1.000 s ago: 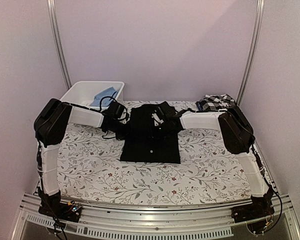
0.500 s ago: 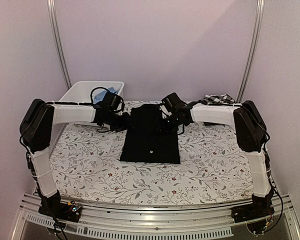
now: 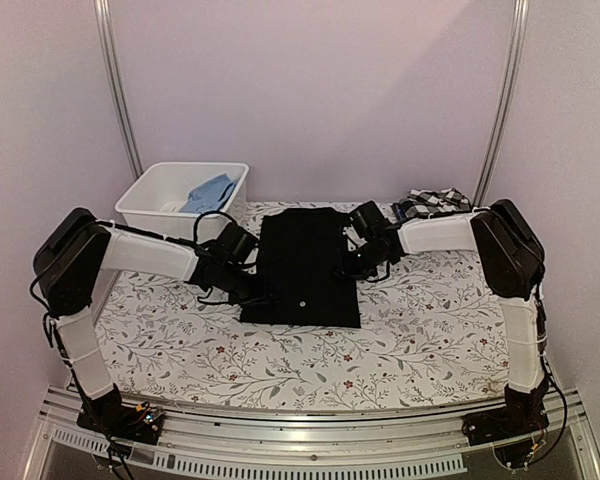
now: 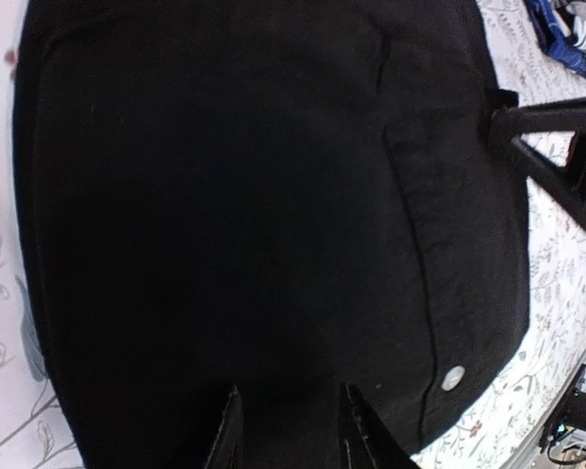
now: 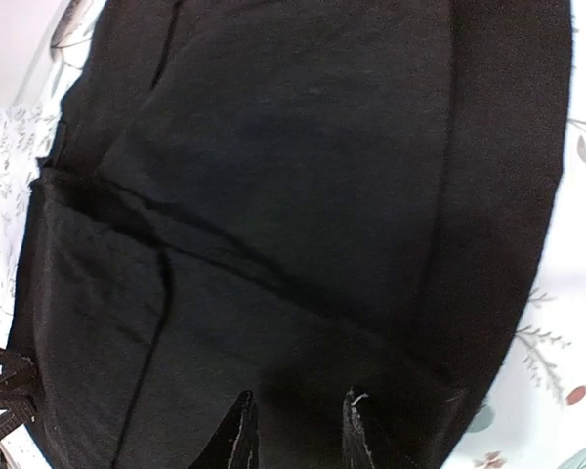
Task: Fold and stack the long sleeve shirts
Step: Smooth out the 2/3-rectangle-folded shirt at the center of the board.
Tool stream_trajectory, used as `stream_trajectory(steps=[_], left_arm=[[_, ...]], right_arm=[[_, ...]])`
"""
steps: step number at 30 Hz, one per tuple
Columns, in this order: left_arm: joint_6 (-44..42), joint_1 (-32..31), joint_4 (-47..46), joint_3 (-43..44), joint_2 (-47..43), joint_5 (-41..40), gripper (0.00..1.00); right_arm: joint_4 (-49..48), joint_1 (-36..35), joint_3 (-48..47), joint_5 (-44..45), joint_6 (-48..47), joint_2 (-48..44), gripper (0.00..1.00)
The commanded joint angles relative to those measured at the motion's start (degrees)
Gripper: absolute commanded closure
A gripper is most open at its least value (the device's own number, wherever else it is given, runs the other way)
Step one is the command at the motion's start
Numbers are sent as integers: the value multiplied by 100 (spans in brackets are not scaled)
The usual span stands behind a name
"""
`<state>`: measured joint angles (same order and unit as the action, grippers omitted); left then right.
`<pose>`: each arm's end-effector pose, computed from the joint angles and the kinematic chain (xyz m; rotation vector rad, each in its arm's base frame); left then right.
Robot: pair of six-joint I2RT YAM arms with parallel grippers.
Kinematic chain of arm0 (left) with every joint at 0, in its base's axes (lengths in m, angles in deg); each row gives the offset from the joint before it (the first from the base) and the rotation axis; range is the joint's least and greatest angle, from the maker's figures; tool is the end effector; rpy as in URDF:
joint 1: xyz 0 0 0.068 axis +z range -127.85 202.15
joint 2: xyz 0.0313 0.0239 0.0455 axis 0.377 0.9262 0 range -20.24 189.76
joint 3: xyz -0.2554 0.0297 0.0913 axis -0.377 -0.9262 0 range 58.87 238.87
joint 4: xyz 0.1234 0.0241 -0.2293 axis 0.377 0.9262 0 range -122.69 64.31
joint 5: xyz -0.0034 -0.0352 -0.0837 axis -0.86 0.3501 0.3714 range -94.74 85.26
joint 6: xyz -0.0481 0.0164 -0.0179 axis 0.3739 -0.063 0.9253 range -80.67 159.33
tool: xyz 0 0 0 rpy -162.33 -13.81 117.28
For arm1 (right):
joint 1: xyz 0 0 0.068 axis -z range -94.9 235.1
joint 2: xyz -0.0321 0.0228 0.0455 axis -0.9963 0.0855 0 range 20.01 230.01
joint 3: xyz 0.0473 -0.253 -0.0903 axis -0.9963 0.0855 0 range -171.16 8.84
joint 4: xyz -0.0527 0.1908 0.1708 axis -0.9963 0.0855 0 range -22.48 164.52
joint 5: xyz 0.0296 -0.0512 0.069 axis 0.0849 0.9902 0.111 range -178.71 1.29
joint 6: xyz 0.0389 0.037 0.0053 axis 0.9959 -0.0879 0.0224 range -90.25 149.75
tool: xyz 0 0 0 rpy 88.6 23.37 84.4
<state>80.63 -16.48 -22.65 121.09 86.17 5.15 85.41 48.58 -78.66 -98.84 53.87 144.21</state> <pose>0.2898 -0.2393 0.1506 0.0123 2.6776 -0.7324 0.3690 0.2811 0.1447 -0.3573 2.6023 0.6241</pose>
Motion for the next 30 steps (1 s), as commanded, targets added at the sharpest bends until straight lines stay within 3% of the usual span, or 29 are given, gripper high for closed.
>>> stream_trajectory(steps=[1, 10, 18, 25, 30], left_arm=[[365, -92, -393, -456, -8, 21, 67], [535, -113, -412, -990, -273, -53, 68], [595, -136, -278, -1050, -789, -59, 68], [716, -179, -382, -1349, -799, -29, 70], [766, -197, -414, -1504, -905, -36, 70]], right_arm=[[-301, 298, 143, -225, 110, 206, 72], [-159, 332, 322, -112, 159, -353, 70], [35, -606, 440, 449, 193, -1048, 70], [426, -1418, 111, 960, 314, -732, 71], [1156, -1793, -343, 1922, 385, -247, 71]])
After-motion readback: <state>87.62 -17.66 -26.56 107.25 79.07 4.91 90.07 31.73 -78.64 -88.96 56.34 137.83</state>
